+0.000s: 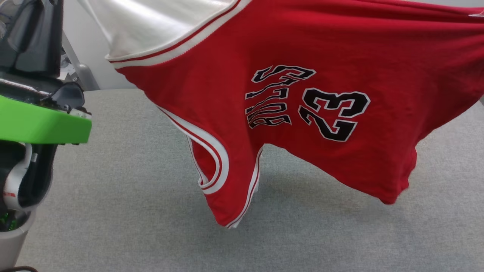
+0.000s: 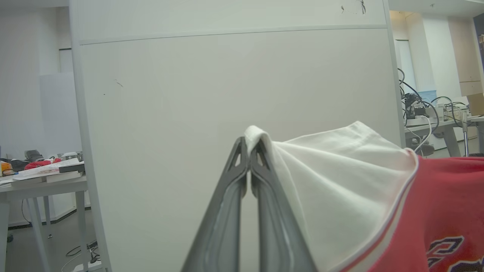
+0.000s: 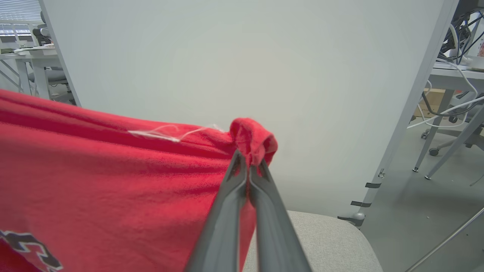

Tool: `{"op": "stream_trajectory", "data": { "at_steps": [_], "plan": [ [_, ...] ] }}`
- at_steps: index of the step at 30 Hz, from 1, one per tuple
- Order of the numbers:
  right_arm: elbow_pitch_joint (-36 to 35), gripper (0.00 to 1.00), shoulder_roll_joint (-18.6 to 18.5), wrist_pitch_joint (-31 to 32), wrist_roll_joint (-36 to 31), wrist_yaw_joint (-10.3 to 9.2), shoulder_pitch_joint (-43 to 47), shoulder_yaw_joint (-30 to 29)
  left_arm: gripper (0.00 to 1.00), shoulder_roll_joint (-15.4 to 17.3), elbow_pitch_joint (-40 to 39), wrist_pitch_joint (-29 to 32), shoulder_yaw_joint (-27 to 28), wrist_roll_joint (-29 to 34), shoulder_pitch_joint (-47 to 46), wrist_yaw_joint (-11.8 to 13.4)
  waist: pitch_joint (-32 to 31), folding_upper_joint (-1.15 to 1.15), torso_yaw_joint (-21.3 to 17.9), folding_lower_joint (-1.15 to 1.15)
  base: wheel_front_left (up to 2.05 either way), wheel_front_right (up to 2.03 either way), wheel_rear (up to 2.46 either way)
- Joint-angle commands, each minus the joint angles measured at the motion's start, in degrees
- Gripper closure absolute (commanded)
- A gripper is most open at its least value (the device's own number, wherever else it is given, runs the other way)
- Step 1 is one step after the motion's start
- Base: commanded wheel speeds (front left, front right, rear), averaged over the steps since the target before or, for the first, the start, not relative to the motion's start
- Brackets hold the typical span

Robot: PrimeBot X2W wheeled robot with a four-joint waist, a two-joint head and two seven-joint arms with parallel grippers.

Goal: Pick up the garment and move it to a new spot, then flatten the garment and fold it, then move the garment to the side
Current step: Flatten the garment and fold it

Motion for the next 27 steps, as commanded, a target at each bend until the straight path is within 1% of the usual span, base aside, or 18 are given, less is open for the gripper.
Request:
{"op": "stream_trajectory", "data": {
  "at_steps": [1,7,11,15,19,23,27],
  "plan": [
    [-0.38,1.0,0.14,0.07,0.14,-0.1,0.54,-0.53,1.0,0.89,0.03,0.28,0.9,0.66,-1.63,0.54,0.48,0.0,-0.26,0.0,0.0,0.0,0.0],
    [-0.95,1.0,-0.26,-0.54,0.49,-0.1,-1.51,-1.34,1.0,3.22,0.11,2.35,1.04,1.54,-5.45,-0.52,3.26,0.0,-0.69,0.0,0.0,0.0,0.0],
    [-0.06,1.0,-1.33,-1.54,0.29,-0.1,-4.77,-1.5,1.0,5.0,1.29,4.74,0.84,2.65,-8.8,-0.83,6.9,0.0,-0.74,0.0,0.0,0.0,0.0],
    [1.76,1.0,-2.93,-3.03,-0.41,-0.1,-8.98,-0.63,1.0,6.06,3.13,6.53,-0.11,3.27,-13.21,-2.31,11.46,0.0,-0.72,0.0,0.0,0.0,0.0],
    [4.89,1.0,-4.71,-5.22,-1.87,-0.1,-14.34,1.12,1.0,6.71,6.49,7.43,-0.88,3.49,-19.1,-4.73,16.39,0.0,-0.69,0.0,0.0,0.0,0.0],
    [9.38,1.0,-5.74,-7.08,-2.74,-0.1,-21.27,3.86,1.0,7.0,11.52,8.26,-2.17,3.85,-26.73,-8.02,21.57,0.0,-0.91,0.0,0.0,0.0,0.0],
    [15.38,1.0,-5.86,-10.17,-4.55,-0.1,-29.95,6.29,1.0,5.72,19.18,7.75,-4.09,5.15,-36.74,-11.64,26.62,0.0,-0.93,0.0,0.0,0.0,0.0]
  ]
}}
